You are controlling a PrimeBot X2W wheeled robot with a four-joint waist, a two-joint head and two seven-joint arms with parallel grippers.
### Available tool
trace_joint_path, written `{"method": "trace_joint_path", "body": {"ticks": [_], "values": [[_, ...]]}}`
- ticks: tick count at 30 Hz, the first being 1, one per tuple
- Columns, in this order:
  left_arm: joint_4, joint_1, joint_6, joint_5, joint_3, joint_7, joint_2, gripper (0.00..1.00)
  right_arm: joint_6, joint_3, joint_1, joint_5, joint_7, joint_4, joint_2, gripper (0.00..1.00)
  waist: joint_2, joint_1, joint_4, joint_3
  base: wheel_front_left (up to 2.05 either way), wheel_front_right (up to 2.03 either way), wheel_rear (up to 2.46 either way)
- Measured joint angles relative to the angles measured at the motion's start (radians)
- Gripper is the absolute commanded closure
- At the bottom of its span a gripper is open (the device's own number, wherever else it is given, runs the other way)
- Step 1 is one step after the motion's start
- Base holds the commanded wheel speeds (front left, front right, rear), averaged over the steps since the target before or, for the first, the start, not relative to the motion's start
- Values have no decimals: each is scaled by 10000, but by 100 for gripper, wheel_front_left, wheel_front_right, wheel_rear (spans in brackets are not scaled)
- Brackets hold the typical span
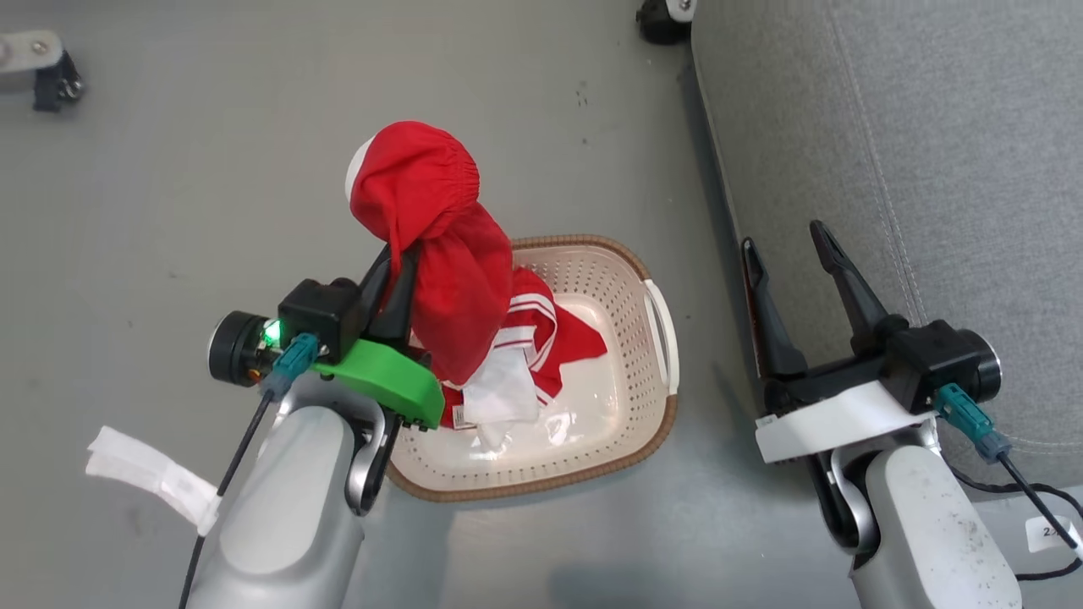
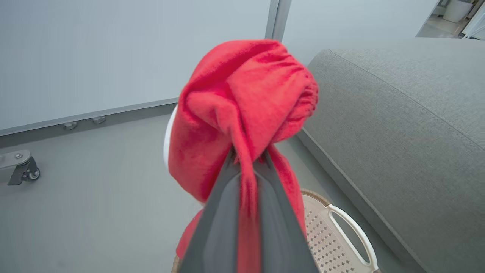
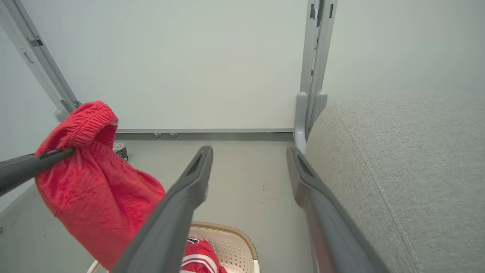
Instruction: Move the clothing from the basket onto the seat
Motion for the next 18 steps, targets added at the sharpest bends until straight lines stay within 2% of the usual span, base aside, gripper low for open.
{"method": "trace_joint_path", "body": {"ticks": [7,18], "values": [[-1952,1011,249,-226,299,0,163,100,0,15,372,-4,2,123,0,0,0,-1,232,-1087,0,0,0],[-4765,2188,454,-474,228,265,389,100,0,-109,1090,-100,153,157,-2,0,0,-1,552,-2433,0,0,0]]}}
